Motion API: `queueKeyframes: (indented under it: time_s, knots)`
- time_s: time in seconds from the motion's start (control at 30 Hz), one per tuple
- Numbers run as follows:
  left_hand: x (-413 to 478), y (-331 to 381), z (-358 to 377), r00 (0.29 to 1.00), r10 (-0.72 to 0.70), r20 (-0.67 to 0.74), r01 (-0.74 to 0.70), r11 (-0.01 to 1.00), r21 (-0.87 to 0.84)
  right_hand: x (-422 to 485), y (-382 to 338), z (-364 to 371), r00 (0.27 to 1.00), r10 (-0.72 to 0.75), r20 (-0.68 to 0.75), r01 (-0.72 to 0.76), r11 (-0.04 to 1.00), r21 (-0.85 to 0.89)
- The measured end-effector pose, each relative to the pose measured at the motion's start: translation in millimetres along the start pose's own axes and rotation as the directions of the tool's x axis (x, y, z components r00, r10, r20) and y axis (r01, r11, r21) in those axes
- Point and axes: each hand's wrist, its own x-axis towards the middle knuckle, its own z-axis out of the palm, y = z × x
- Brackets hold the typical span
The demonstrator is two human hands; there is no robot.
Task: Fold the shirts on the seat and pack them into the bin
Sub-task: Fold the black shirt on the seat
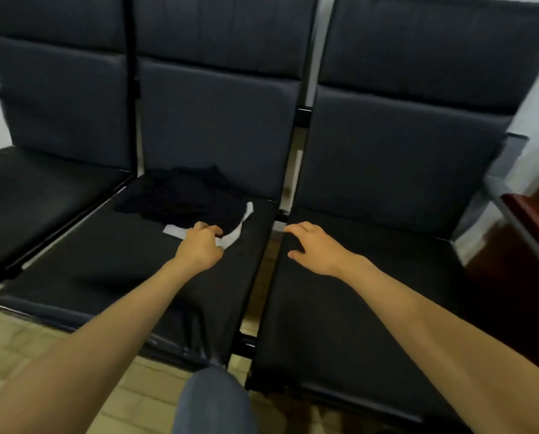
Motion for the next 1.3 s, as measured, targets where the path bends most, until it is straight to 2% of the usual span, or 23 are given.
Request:
queueKeyframes:
  time_s: [0.17,0.3,0.43,0.57,0.6,0.67,0.73,0.77,0.93,1.1,1.2,1.3]
  knots:
    - [56.4,-57.2,10.4,0.992,-0.124,-0.012,0.123,0.992,-0.011,104.9,-14.3,35.6,1.000,0.008,0.005,-0.008,0.999,0.037]
    - [96.9,-78.4,24.0,0.987,-0.089,-0.137,0.083,0.996,-0.044,171.8,-26.6,55.1,0.999,0.005,-0.051,-0.003,0.999,0.046]
    - [127.4,-88.0,44.5,0.991,-0.042,-0.127,0.048,0.998,0.042,213.8,-37.9,79.3,0.996,0.008,-0.085,-0.003,0.998,0.066]
    - [143.0,-93.1,59.0,0.933,0.000,-0.360,-0.008,1.000,-0.020,233.8,-40.7,101.0,0.993,0.012,-0.116,-0.002,0.996,0.092]
    - [143.3,-92.8,59.8,0.907,0.010,-0.420,-0.040,0.997,-0.063,235.7,-40.5,104.2,0.990,0.015,-0.138,0.004,0.990,0.140]
    - [139.8,-88.1,54.3,0.873,-0.038,-0.487,-0.105,0.959,-0.263,235.5,-38.9,107.2,0.984,0.014,-0.176,0.029,0.970,0.240]
    - [131.0,-78.0,43.0,0.865,-0.093,-0.492,-0.161,0.879,-0.449,231.4,-36.8,106.3,0.980,-0.017,-0.198,0.079,0.948,0.308]
    - [126.1,-72.3,36.1,0.865,-0.097,-0.493,-0.177,0.859,-0.480,228.8,-36.1,105.2,0.976,-0.037,-0.213,0.109,0.936,0.336]
    - [100.8,-42.1,8.0,0.861,0.020,-0.508,-0.289,0.841,-0.457,207.8,-35.8,76.5,0.917,-0.082,-0.390,0.245,0.887,0.391]
    - [67.6,-10.2,-2.6,0.906,0.054,-0.419,-0.262,0.850,-0.457,149.1,-13.7,24.2,0.952,-0.123,-0.281,0.251,0.839,0.483]
    - [50.3,18.6,-11.8,0.904,0.135,-0.406,-0.303,0.872,-0.385,111.2,3.4,-0.1,0.965,-0.092,-0.247,0.202,0.857,0.473]
    - [43.3,46.9,-27.8,0.920,0.098,-0.380,-0.222,0.928,-0.298,83.3,13.4,0.2,0.978,0.088,-0.187,0.023,0.853,0.522]
